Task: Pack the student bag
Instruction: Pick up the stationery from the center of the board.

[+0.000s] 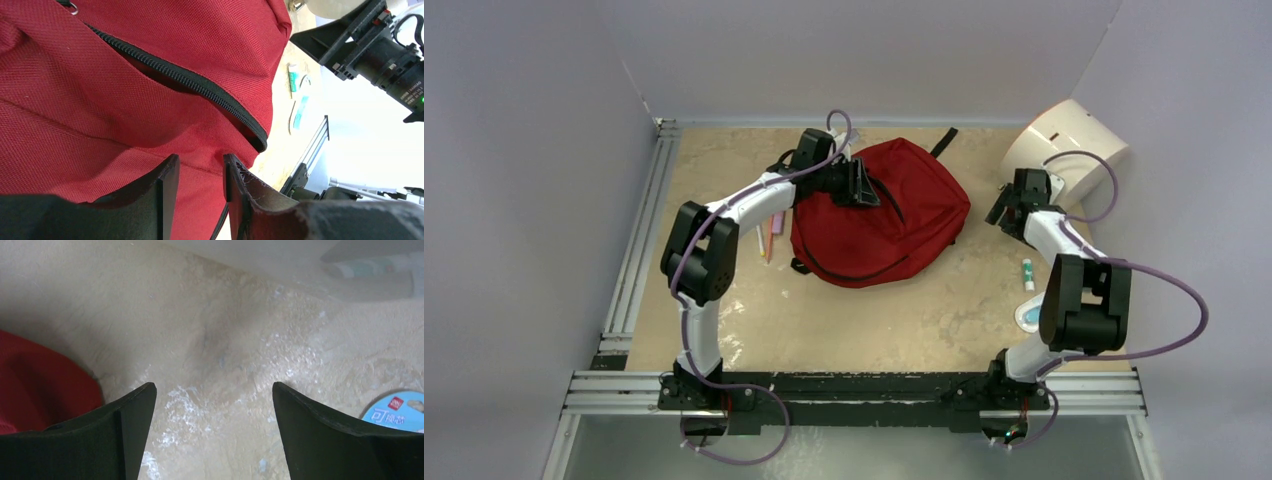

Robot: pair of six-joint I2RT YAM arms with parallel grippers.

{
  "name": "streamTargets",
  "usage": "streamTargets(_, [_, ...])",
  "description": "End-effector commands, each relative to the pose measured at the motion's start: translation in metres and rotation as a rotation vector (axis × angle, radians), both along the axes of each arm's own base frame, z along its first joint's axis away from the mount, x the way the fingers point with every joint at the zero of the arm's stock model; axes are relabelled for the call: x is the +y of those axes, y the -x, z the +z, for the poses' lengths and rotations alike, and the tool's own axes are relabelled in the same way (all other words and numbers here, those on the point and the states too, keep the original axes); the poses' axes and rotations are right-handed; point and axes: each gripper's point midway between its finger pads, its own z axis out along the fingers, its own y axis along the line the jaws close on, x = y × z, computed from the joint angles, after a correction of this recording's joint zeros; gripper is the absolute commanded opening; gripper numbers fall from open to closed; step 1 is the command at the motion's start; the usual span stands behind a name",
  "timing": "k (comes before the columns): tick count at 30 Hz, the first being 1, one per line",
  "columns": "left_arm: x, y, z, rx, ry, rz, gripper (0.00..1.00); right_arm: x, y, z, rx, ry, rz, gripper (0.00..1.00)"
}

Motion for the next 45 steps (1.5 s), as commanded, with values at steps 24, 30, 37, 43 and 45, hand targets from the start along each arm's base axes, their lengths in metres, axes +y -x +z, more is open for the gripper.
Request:
streamTargets(24, [0.007,-0.005,0.020,-0.036,0.063,0.002,0.36,-0.092,0.059,0.060,-0.466,-0.090,-0.691,0.78])
streamTargets(30, [0.006,-0.002,0.016,-0.018,0.066,-0.006,0.36,-0.088,0.063,0.003,-0.337,-0.213,-0.718,0.82])
streamTargets(37, [0.004,0.000,0.015,-0.008,0.075,-0.013,0.36,-0.083,0.069,-0.036,-0.253,-0.246,-0.710,0.78])
streamTargets(43, [0.004,-0.001,0.015,-0.013,0.073,-0.010,0.36,-0.063,0.066,-0.040,-0.260,-0.329,-0.635,0.76])
streamTargets(45, [0.005,-0.002,0.017,-0.016,0.075,-0.010,0.36,-0.053,0.068,-0.042,-0.260,-0.374,-0.612,0.76])
